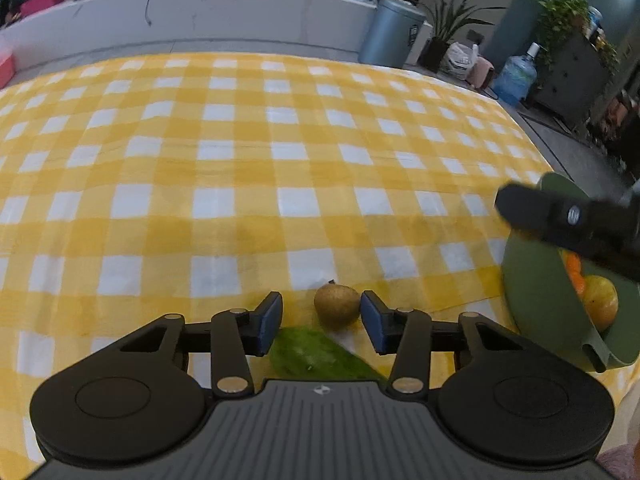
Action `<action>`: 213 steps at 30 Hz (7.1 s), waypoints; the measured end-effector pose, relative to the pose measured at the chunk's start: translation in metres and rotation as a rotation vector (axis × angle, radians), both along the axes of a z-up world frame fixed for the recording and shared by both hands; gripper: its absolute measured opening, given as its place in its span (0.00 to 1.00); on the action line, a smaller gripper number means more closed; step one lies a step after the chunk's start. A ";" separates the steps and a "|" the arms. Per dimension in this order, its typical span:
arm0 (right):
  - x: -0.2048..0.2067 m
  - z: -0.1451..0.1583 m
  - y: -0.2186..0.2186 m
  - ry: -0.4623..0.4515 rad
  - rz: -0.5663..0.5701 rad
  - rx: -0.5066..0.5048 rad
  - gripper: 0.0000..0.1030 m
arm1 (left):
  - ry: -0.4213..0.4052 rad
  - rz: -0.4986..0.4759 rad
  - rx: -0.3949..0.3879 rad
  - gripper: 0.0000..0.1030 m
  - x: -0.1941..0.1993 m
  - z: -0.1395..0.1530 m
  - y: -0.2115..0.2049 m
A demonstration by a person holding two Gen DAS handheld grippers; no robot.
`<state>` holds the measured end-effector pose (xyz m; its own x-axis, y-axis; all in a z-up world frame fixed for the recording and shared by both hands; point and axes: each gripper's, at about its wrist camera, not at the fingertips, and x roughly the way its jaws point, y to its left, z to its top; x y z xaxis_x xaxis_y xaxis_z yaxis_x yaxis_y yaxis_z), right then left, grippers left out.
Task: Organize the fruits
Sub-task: 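Close the right tool on a small brown fruit while the left tool grasps another, then carry both small brown fruits over the colander and open both tools, then move both tools back toward the cucumber and the red cherry tomato, then close the left tool on the red cherry tomato while the right tool grasps the cucumber, then lift the tomato with the left tool while the right tool lifts the cucumber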
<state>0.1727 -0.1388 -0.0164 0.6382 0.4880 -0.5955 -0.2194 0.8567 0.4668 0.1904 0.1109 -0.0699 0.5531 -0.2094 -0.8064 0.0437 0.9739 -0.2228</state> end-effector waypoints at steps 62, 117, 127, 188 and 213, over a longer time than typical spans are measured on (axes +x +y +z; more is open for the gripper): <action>-0.017 -0.010 -0.199 0.192 -0.542 0.124 0.42 | -0.166 -0.291 -0.144 0.30 0.028 0.044 -0.193; -0.045 -0.032 0.032 0.114 0.228 -0.122 0.45 | -0.021 0.417 -0.069 0.67 -0.110 0.050 0.068; -0.038 -0.054 0.054 0.116 0.272 -0.266 0.49 | 0.059 0.214 -0.169 0.67 -0.128 0.006 0.068; -0.040 -0.056 0.060 0.060 0.281 -0.322 0.37 | -0.259 -0.139 0.099 0.28 -0.152 0.001 -0.013; -0.070 -0.080 0.079 -0.086 0.368 -0.449 0.96 | -0.228 0.263 -0.131 0.28 -0.147 0.008 0.063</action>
<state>0.1024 -0.0601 -0.0961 0.5295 0.3989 -0.7487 -0.5611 0.8266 0.0436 0.0436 0.1741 -0.0621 0.7640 -0.1294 -0.6321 -0.1416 0.9222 -0.3599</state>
